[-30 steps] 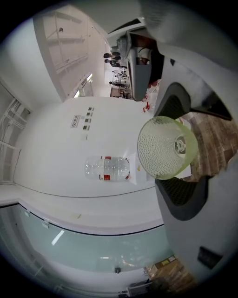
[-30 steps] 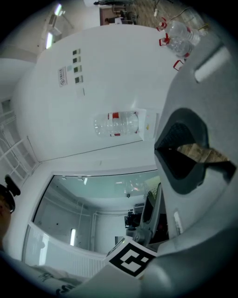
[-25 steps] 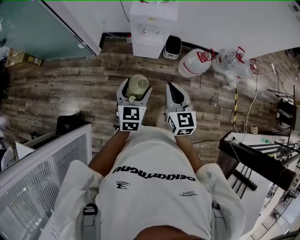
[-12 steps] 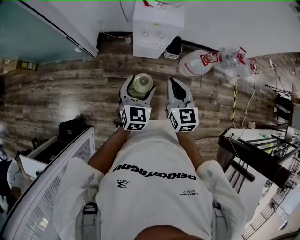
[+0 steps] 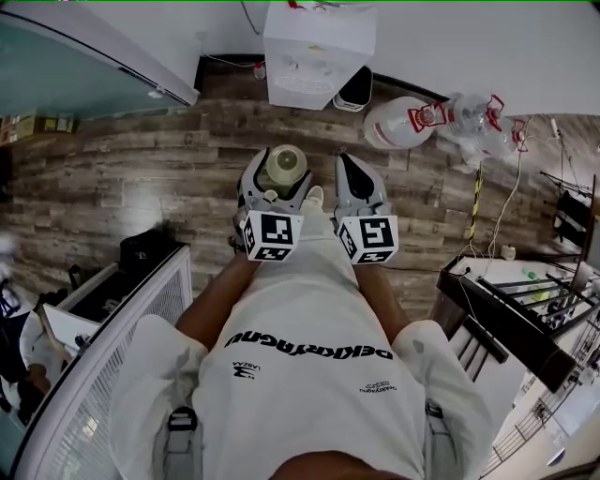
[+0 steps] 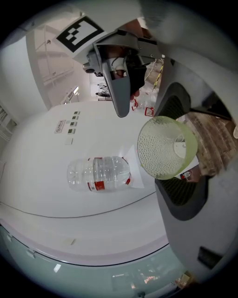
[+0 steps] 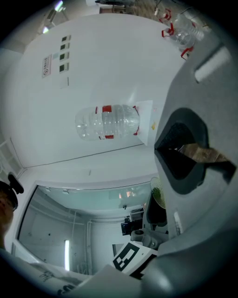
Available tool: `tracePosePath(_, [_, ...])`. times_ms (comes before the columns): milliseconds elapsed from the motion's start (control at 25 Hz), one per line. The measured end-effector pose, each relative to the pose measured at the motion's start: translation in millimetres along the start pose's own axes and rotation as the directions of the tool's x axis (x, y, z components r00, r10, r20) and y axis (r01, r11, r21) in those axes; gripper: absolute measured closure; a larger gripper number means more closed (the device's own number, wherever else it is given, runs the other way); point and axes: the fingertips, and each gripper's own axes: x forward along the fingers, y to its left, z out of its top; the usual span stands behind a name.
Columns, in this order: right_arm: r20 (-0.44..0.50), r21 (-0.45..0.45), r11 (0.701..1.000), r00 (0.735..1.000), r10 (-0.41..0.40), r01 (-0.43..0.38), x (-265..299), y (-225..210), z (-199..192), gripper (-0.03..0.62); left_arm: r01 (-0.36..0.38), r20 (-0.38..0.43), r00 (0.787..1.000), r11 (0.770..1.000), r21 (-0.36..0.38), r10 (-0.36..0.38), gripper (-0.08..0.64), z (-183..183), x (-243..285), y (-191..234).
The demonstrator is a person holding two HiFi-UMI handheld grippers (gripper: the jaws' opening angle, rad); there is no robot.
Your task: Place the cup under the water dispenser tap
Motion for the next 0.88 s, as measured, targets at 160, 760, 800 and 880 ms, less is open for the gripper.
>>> tracePosePath(160, [-0.008, 0.02, 1.0, 1.0, 0.011, -0.011, 20, -28, -6, 0.594, -0.018, -0.02, 1.0, 1.0, 0.0, 0.018, 0.189, 5, 31, -5])
tracePosePath(760, [-0.059, 0.055, 0.998, 0.998, 0.003, 0.001, 92, -99, -65, 0.594, -0.067, -0.076, 0.995, 0.997, -0.026, 0.065, 0.189, -31, 148, 10])
tracePosePath(800, [-0.06, 0.057, 0.998, 0.998, -0.004, 0.007, 96, -102, -70, 0.594, -0.07, -0.078, 0.995, 0.997, -0.029, 0.068, 0.189, -36, 155, 11])
tracePosePath(880, [-0.065, 0.065, 0.998, 0.998, -0.015, 0.02, 102, -106, -83, 0.594, -0.074, -0.088, 0.994, 0.996, -0.039, 0.07, 0.189, -48, 165, 11])
